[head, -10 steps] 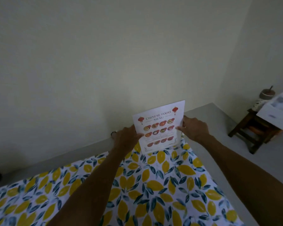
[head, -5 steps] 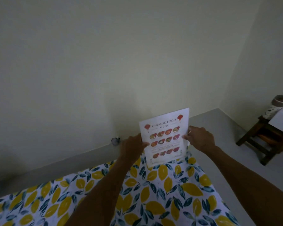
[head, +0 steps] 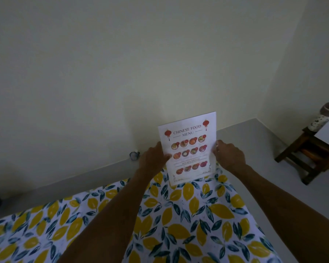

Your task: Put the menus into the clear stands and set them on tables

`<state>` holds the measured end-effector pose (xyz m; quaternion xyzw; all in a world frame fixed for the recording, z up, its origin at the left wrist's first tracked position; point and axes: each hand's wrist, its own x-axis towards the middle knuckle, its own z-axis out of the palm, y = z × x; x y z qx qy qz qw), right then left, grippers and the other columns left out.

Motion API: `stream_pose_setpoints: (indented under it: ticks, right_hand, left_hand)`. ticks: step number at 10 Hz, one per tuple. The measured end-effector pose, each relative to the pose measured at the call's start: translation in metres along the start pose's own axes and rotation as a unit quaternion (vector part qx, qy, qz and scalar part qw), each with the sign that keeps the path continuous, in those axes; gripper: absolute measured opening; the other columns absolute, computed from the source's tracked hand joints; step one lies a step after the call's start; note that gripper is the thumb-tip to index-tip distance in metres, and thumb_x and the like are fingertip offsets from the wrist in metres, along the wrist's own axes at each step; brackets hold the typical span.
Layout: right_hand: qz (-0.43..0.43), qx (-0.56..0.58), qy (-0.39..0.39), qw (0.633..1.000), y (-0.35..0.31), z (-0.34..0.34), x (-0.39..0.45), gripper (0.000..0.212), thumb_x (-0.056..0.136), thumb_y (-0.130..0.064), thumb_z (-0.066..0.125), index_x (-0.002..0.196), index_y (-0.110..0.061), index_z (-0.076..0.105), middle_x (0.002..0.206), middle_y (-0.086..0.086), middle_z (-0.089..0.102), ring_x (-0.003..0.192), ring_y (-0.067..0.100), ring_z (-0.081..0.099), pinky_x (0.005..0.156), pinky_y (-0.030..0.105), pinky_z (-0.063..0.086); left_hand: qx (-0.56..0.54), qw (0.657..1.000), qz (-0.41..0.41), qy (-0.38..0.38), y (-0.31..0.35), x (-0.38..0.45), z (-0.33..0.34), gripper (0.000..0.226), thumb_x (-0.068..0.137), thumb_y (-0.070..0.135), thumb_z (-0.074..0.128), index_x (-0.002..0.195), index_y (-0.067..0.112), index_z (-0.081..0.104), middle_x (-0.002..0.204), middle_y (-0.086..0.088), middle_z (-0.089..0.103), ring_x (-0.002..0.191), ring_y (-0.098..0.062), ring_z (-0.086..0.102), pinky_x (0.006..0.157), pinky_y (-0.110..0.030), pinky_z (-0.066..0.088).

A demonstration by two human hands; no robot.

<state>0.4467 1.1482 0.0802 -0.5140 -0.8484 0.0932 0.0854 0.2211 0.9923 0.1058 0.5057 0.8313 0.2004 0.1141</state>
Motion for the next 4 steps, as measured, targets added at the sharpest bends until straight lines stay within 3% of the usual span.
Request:
stream_pose_setpoints:
  ticks: [1, 2, 3, 4]
  right_hand:
    - [-0.007, -0.011, -0.013, 1.000, 0.004, -0.004, -0.005, 0.029, 0.100, -0.037, 0.044, 0.112, -0.014, 0.056, 0.086, 0.005, 0.066, 0.068, 0.023, 0.063, 0.064, 0.033, 0.052]
    - [-0.020, 0.009, -0.023, 0.999, 0.007, -0.008, -0.005, 0.038, 0.098, -0.043, 0.047, 0.125, -0.017, 0.052, 0.105, 0.006, 0.071, 0.086, 0.027, 0.068, 0.075, 0.038, 0.054]
    - [-0.031, 0.020, -0.035, 0.999, 0.003, -0.014, -0.009, 0.046, 0.096, -0.043, 0.051, 0.132, -0.017, 0.046, 0.113, 0.006, 0.070, 0.095, 0.027, 0.068, 0.080, 0.039, 0.053]
    - [-0.030, 0.009, -0.043, 0.999, 0.002, -0.016, -0.004, 0.049, 0.095, -0.044, 0.052, 0.133, -0.015, 0.044, 0.115, 0.008, 0.068, 0.097, 0.028, 0.068, 0.081, 0.041, 0.054]
  left_hand:
    - [0.000, 1.000, -0.009, 0.003, 0.003, -0.004, -0.001, 0.056, 0.087, 0.046, 0.065, 0.126, 0.015, 0.039, 0.106, -0.006, 0.070, 0.080, -0.025, 0.070, 0.067, -0.039, 0.057]
    - [-0.008, 1.000, -0.012, -0.009, 0.003, -0.004, -0.004, 0.058, 0.086, 0.046, 0.067, 0.126, 0.014, 0.038, 0.106, -0.007, 0.069, 0.081, -0.025, 0.069, 0.063, -0.036, 0.054]
    - [-0.027, 0.999, -0.020, -0.021, 0.007, -0.006, -0.014, 0.056, 0.088, 0.040, 0.068, 0.125, 0.010, 0.039, 0.107, -0.008, 0.068, 0.078, -0.021, 0.065, 0.060, -0.028, 0.045]
    - [-0.036, 0.999, -0.011, -0.025, 0.010, -0.002, -0.019, 0.056, 0.088, 0.040, 0.068, 0.126, 0.009, 0.040, 0.109, -0.009, 0.068, 0.082, -0.023, 0.066, 0.064, -0.032, 0.050]
